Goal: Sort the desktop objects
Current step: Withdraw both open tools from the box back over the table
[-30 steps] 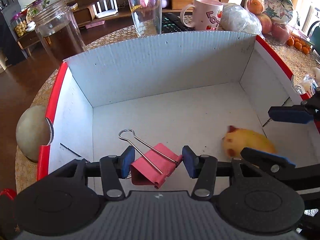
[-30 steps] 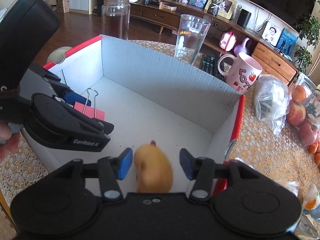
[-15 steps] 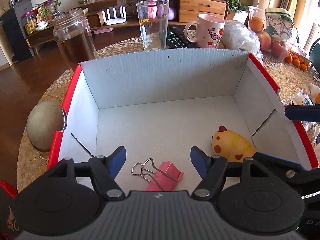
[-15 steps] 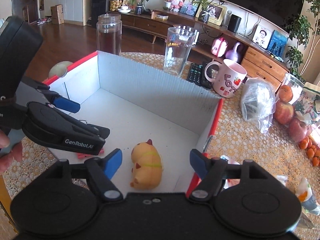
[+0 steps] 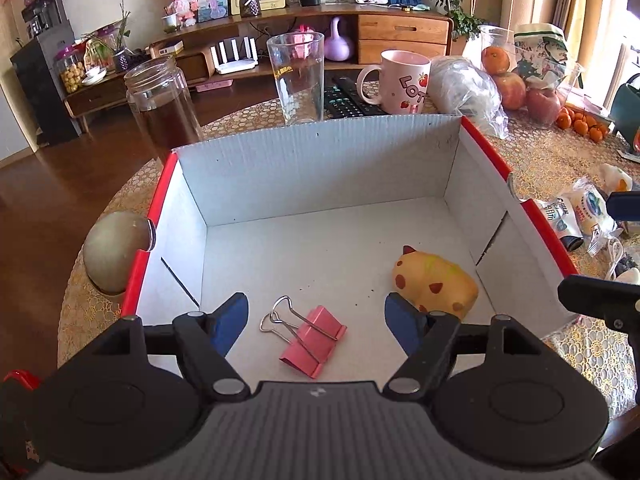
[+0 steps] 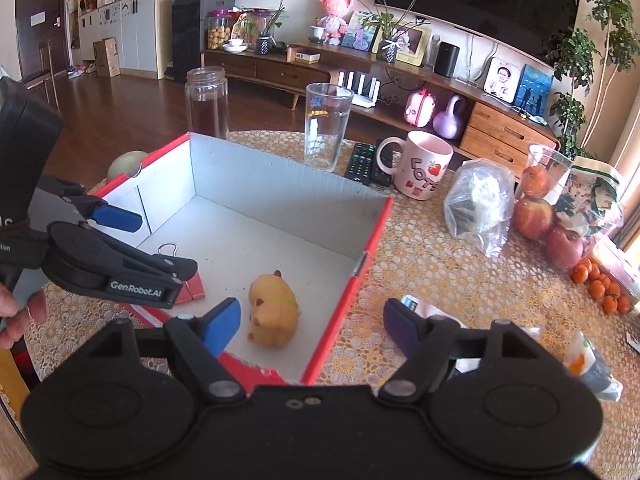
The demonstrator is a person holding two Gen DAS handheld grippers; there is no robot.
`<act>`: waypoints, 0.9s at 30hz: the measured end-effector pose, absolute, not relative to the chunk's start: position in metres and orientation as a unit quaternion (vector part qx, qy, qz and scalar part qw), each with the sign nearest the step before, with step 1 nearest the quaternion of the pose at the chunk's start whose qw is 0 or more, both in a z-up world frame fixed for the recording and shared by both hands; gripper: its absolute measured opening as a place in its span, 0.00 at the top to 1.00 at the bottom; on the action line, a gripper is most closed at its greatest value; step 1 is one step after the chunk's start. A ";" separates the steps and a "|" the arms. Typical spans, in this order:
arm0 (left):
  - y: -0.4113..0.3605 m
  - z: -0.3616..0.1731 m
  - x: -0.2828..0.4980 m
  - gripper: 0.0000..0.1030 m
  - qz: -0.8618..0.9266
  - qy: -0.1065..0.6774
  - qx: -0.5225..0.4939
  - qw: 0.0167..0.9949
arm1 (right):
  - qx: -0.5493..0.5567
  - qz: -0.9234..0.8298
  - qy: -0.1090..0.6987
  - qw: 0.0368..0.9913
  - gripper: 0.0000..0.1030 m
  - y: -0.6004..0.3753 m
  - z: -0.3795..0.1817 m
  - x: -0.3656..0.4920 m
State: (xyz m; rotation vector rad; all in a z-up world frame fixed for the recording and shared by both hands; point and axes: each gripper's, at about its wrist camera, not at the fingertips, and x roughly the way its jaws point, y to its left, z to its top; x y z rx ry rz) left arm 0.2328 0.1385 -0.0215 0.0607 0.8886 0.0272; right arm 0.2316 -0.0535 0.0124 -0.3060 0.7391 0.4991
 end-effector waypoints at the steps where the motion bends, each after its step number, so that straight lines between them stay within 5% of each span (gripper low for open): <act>1: 0.137 -0.020 0.230 0.22 0.012 0.427 0.028 0.904 | -0.146 0.238 0.355 0.892 0.23 -0.058 0.014 0.229; 13: 0.107 0.003 0.201 0.16 0.003 0.394 0.027 0.919 | -0.121 0.222 0.338 0.906 0.22 -0.125 0.031 0.196; 17: 0.096 0.006 0.192 0.00 -0.002 0.386 0.021 0.922 | -0.109 0.216 0.335 0.911 0.22 -0.148 0.034 0.185; 27: 0.057 0.011 0.168 0.00 -0.024 0.353 0.018 0.935 | -0.081 0.191 0.336 0.919 0.19 -0.208 0.021 0.165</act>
